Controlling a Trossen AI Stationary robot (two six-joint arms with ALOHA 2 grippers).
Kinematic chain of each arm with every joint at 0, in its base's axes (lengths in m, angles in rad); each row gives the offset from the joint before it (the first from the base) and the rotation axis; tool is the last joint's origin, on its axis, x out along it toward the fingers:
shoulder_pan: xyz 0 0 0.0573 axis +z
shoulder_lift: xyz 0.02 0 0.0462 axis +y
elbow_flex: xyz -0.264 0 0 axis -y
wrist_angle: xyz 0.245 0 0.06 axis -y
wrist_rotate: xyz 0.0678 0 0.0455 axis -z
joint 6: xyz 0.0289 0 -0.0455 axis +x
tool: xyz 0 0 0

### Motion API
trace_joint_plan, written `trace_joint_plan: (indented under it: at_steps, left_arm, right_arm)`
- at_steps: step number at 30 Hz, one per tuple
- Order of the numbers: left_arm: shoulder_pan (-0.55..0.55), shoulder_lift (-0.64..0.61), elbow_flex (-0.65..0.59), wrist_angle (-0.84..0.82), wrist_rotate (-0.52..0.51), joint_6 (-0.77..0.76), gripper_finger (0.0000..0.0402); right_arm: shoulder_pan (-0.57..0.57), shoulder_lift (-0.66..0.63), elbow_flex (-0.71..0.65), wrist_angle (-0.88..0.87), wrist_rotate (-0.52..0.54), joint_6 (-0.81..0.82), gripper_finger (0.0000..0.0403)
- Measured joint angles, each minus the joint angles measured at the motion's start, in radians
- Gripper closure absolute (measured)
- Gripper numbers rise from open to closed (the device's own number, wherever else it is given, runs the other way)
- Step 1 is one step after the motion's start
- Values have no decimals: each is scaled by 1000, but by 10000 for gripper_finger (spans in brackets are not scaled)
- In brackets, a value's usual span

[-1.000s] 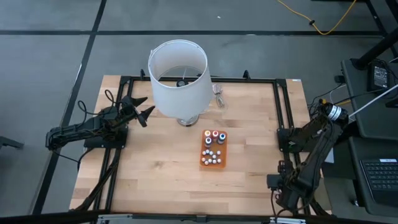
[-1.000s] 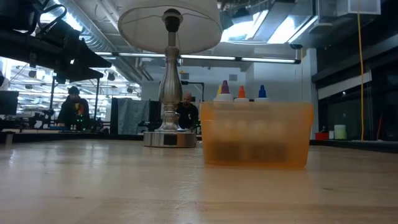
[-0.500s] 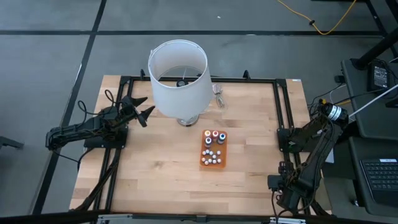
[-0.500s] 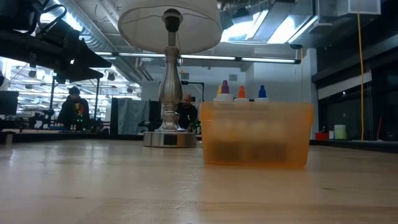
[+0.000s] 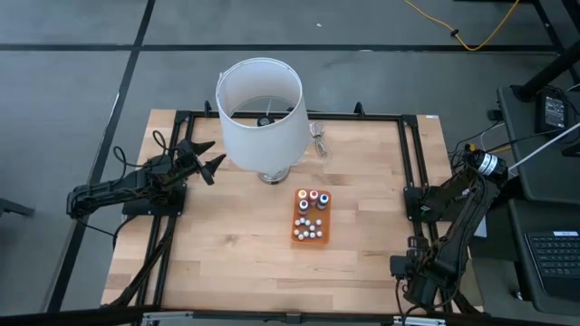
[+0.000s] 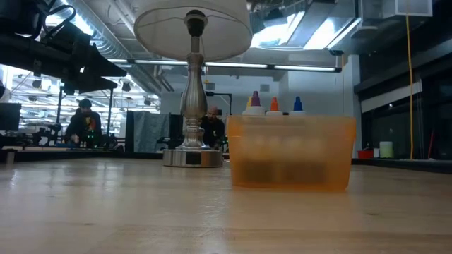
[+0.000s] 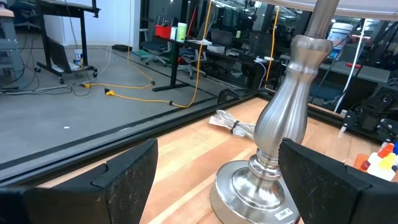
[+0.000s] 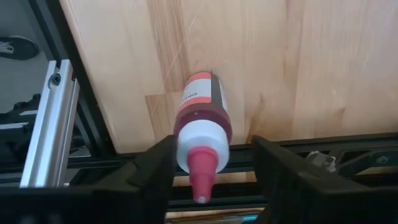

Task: Pick & Place food coloring
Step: Put the big pink food coloring bottle into the bin

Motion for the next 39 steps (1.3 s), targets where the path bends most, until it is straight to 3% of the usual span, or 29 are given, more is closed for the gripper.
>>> trace_joint_plan:
  at_steps: [8, 17, 25, 39]
  left_arm:
    - [0, 0, 0, 0, 0, 0, 79]
    - [0, 0, 0, 0, 0, 0, 80]
    - [0, 0, 0, 0, 0, 0, 80]
    - [0, 0, 0, 0, 0, 0, 80]
  right_arm:
    - [0, 0, 0, 9, -26, 10, 292]
    - [-15, 2, 17, 8, -47, 6, 291]
    - [-95, 17, 82, -36, -49, -72, 291]
    - [-385, 205, 419, -298, -31, -421, 291]
